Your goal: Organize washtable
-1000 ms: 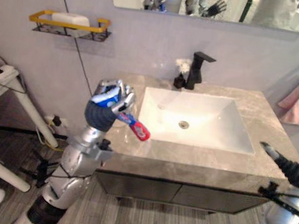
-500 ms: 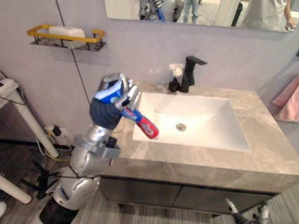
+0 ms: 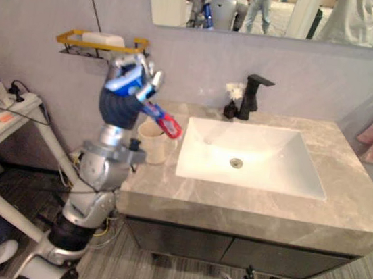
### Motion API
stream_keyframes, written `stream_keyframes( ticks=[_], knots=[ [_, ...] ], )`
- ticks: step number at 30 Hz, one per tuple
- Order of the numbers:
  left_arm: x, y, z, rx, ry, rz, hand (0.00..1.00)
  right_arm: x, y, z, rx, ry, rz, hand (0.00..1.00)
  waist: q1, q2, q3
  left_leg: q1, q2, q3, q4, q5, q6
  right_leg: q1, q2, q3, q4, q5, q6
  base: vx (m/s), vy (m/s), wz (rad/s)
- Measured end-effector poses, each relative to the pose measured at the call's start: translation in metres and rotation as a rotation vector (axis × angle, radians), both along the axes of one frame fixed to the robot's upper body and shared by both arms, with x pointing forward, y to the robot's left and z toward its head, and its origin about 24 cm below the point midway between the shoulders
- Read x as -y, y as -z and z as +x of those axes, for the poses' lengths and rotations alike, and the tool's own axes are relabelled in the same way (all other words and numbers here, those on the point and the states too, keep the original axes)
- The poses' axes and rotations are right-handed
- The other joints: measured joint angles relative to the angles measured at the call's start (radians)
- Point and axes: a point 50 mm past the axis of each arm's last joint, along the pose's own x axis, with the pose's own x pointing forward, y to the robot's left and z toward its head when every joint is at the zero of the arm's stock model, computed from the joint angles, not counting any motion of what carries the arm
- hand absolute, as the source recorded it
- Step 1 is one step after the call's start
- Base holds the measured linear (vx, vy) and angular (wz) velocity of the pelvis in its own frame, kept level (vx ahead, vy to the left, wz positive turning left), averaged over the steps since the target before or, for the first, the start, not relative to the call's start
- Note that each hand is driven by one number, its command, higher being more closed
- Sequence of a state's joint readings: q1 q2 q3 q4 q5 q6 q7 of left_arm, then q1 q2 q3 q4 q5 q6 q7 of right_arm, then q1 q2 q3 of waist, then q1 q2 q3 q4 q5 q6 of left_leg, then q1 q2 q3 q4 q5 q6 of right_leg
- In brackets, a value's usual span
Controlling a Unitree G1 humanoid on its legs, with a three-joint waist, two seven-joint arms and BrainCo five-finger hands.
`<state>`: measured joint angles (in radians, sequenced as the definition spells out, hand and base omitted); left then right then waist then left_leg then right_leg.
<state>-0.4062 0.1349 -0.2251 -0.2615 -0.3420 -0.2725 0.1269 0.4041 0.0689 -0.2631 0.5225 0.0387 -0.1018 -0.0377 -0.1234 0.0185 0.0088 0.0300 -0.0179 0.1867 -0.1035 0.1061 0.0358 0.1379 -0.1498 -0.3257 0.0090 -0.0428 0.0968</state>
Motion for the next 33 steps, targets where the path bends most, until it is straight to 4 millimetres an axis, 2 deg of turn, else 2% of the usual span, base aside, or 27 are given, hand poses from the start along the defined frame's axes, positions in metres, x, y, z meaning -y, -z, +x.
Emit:
stream_keyframes(
  ticks=[3,8,13,23,27,33],
  knots=[
    [-0.016,-0.005,0.009,0.004,-0.079,0.01,1.0,0.0,0.002,-0.001,-0.01,-0.025,0.009,0.0,-0.001,-0.004,0.002,0.0,-0.001,-0.004,0.0,0.0,0.0,0.006,0.001,-0.003,-0.005,0.0,0.0,0.04,-0.002,0.04],
    [-0.039,-0.013,0.02,0.006,-0.191,-0.004,1.0,0.003,0.007,-0.007,-0.036,-0.01,0.031,0.0,-0.001,-0.03,0.019,-0.001,-0.002,-0.017,0.0,0.0,0.0,0.013,0.004,-0.005,-0.011,-0.002,-0.004,0.04,-0.004,0.07],
    [-0.064,-0.005,0.032,-0.063,-0.288,-0.044,1.0,0.002,0.011,-0.013,-0.048,0.042,0.073,0.0,-0.003,-0.041,0.026,-0.005,-0.002,-0.018,0.0,0.0,-0.001,0.011,0.006,-0.005,-0.011,-0.003,-0.005,0.05,-0.004,0.01],
    [-0.071,0.007,0.041,-0.14,-0.303,-0.078,1.0,-0.002,0.011,-0.011,-0.046,0.026,0.085,0.0,-0.01,-0.048,0.038,-0.016,0.0,-0.006,0.0,-0.001,-0.001,-0.004,0.006,0.0,-0.01,-0.004,-0.007,0.01,0.003,-0.01],
    [-0.071,0.009,0.042,-0.15,-0.302,-0.08,1.0,-0.003,0.011,-0.011,-0.046,0.02,0.087,0.0,-0.025,-0.053,0.041,-0.016,0.0,-0.004,0.0,-0.001,-0.001,-0.004,0.006,0.001,-0.01,-0.004,-0.007,0.0,0.0,0.0],
    [-0.063,0.011,0.044,-0.161,-0.276,-0.106,1.0,-0.005,0.014,-0.015,-0.066,0.021,0.097,0.0,-0.026,-0.051,0.042,-0.015,0.002,0.001,0.0,-0.001,-0.001,-0.004,0.006,0.003,-0.011,-0.003,-0.007,0.0,0.0,0.0]
  ],
)
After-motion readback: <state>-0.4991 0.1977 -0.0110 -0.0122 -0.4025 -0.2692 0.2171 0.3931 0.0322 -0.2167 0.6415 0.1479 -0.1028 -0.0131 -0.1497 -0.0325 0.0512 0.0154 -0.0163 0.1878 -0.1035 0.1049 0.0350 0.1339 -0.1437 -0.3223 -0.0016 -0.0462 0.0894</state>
